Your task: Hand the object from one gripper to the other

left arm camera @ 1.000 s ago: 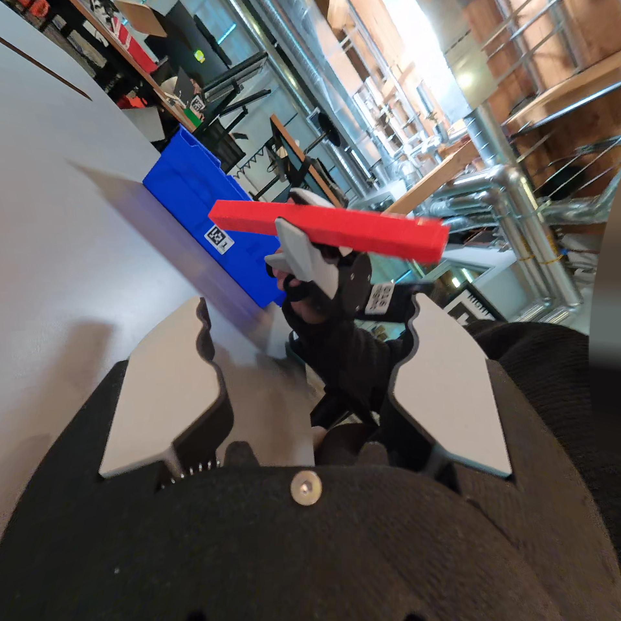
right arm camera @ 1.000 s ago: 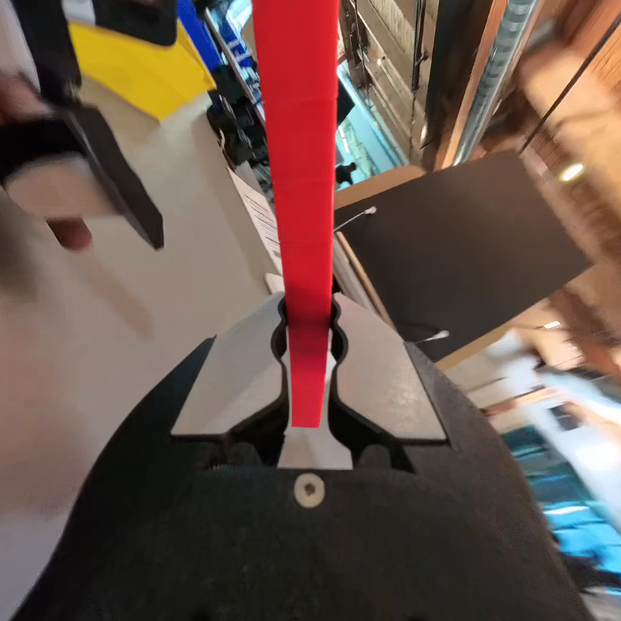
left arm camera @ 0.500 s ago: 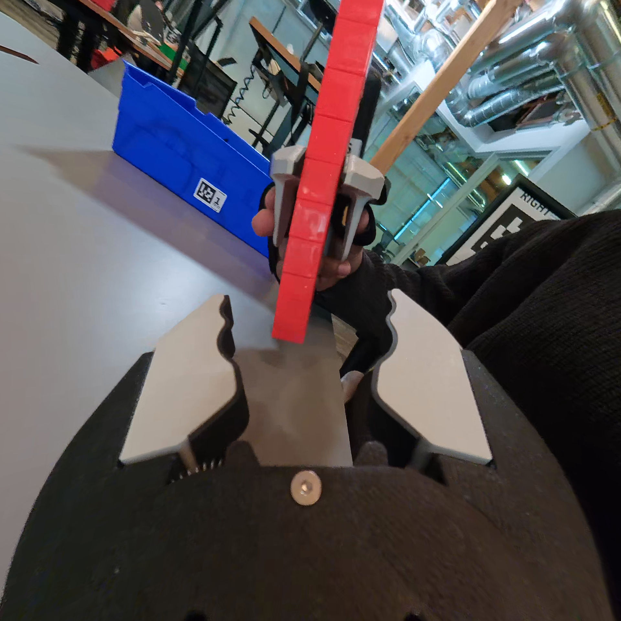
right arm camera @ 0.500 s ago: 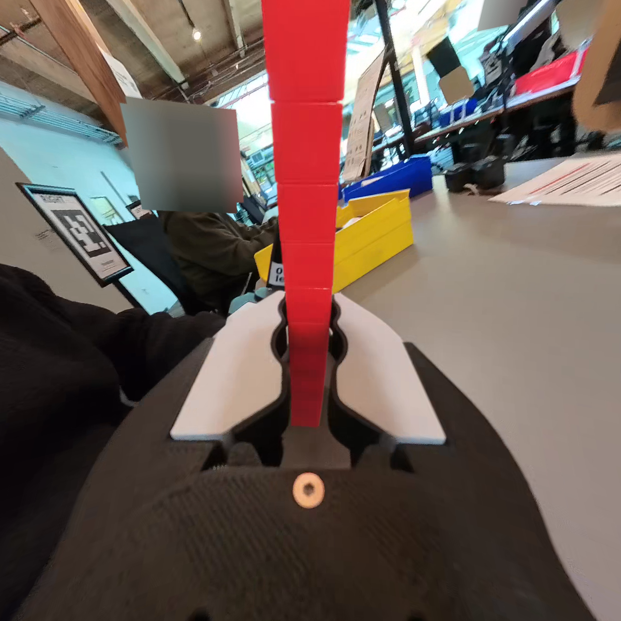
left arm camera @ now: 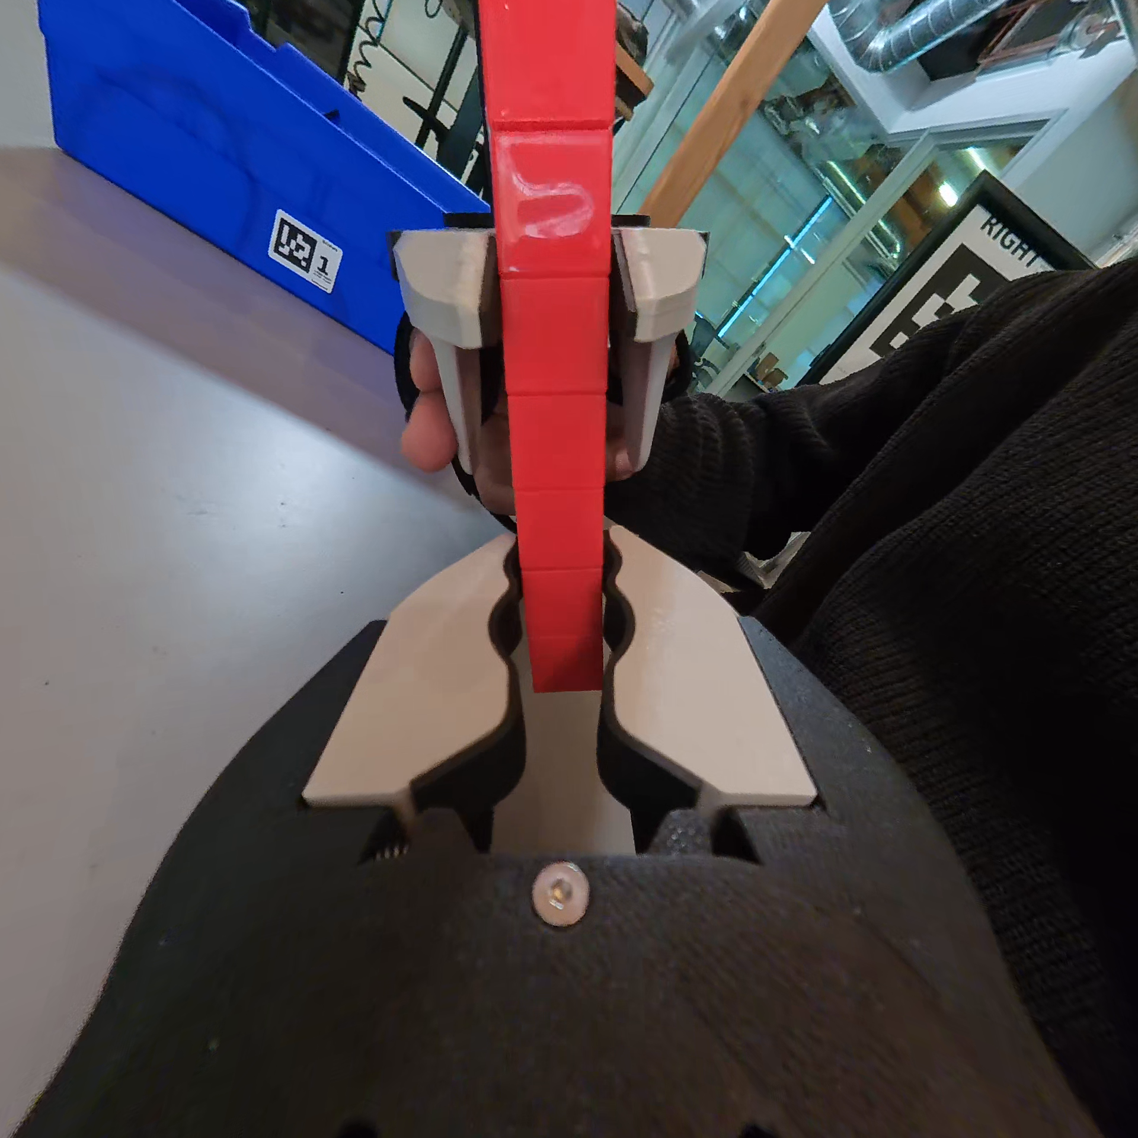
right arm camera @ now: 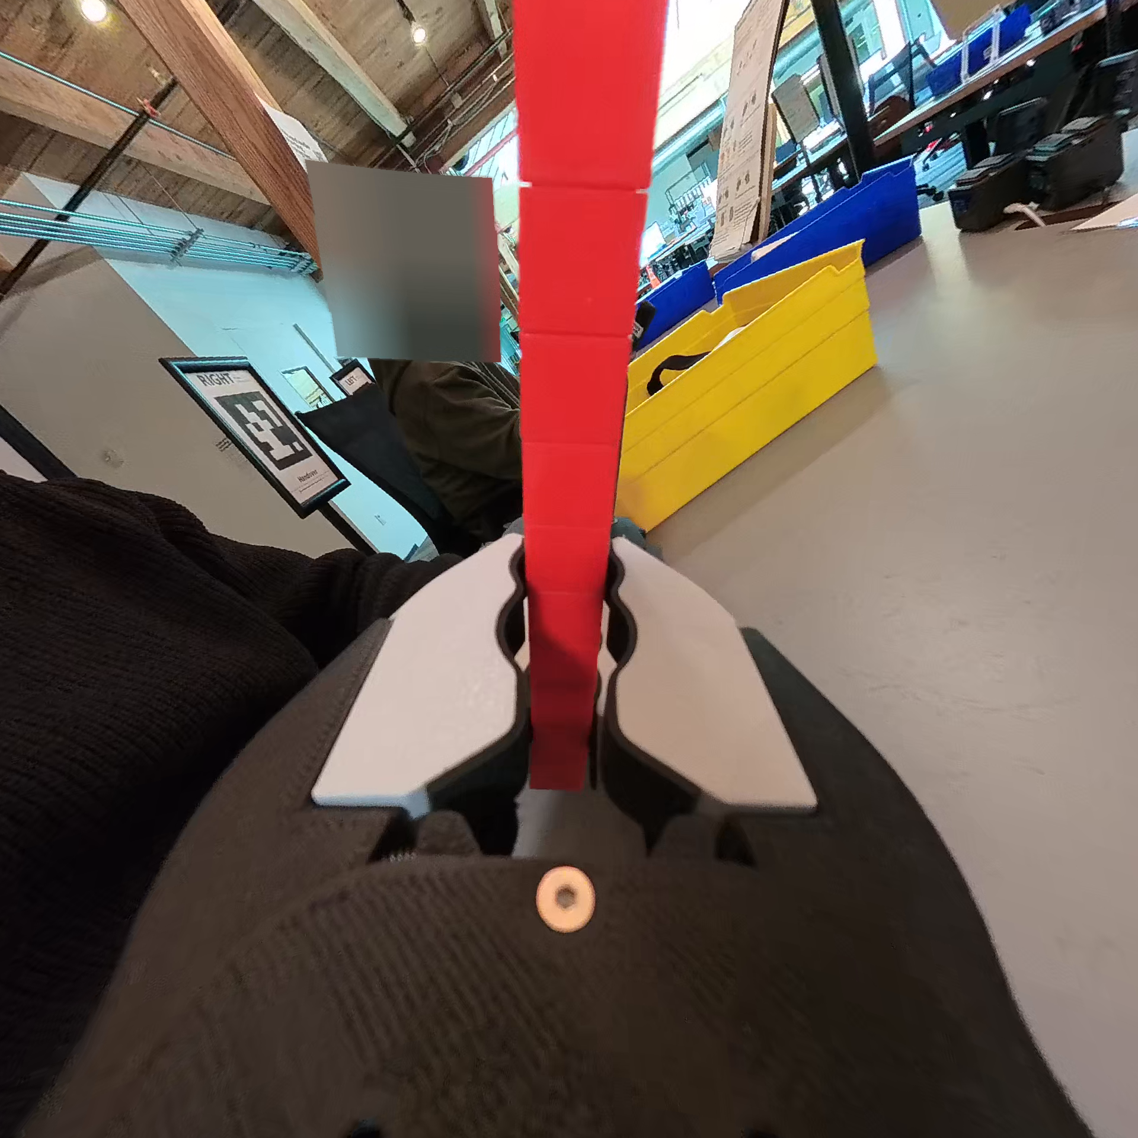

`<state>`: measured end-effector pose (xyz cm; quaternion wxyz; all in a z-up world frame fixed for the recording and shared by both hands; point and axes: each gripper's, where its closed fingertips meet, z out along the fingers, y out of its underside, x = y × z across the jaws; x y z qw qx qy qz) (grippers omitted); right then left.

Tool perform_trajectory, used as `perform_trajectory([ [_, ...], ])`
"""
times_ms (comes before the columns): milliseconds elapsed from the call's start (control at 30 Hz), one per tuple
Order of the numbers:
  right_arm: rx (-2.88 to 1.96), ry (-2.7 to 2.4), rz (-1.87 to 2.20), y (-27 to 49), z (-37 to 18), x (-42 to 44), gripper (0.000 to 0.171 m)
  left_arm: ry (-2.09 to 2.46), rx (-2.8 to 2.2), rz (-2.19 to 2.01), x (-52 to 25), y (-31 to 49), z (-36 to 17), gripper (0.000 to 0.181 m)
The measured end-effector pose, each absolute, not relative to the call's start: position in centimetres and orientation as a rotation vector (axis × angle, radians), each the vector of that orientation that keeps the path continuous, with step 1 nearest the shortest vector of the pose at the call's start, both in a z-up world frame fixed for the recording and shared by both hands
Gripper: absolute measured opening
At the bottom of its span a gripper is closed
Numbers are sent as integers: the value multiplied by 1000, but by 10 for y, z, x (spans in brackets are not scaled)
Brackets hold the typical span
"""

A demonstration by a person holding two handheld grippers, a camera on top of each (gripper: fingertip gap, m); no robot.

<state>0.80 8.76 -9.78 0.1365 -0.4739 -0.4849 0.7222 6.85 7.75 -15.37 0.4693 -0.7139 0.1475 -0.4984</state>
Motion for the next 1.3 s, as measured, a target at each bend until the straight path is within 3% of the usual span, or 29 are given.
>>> perform_trajectory([
  [67, -1354, -1381, 2067, 91, -98, 7, 25, 348, -1749, -1239, 69, 78, -153, 24],
  [233, -1312, -1268, 2014, 109, -91, 5, 50, 278, -1721, -1275, 63, 81, -149, 24],
  [500, -1411, -999, 2080, 153, -86, 8, 61, 262, -1749, -1260, 56, 83, -154, 24],
  [1033, -1450, -928, 2172, 166, -83, 15, 51, 311, -1872, -1353, 76, 74, -171, 23],
  [1200, -1463, -1026, 2201, 151, -88, 14, 25, 310, -1878, -1367, 77, 73, -172, 23],
  [1300, -1453, -1045, 2200, 149, -87, 15, 23, 315, -1882, -1366, 78, 72, -172, 23],
])
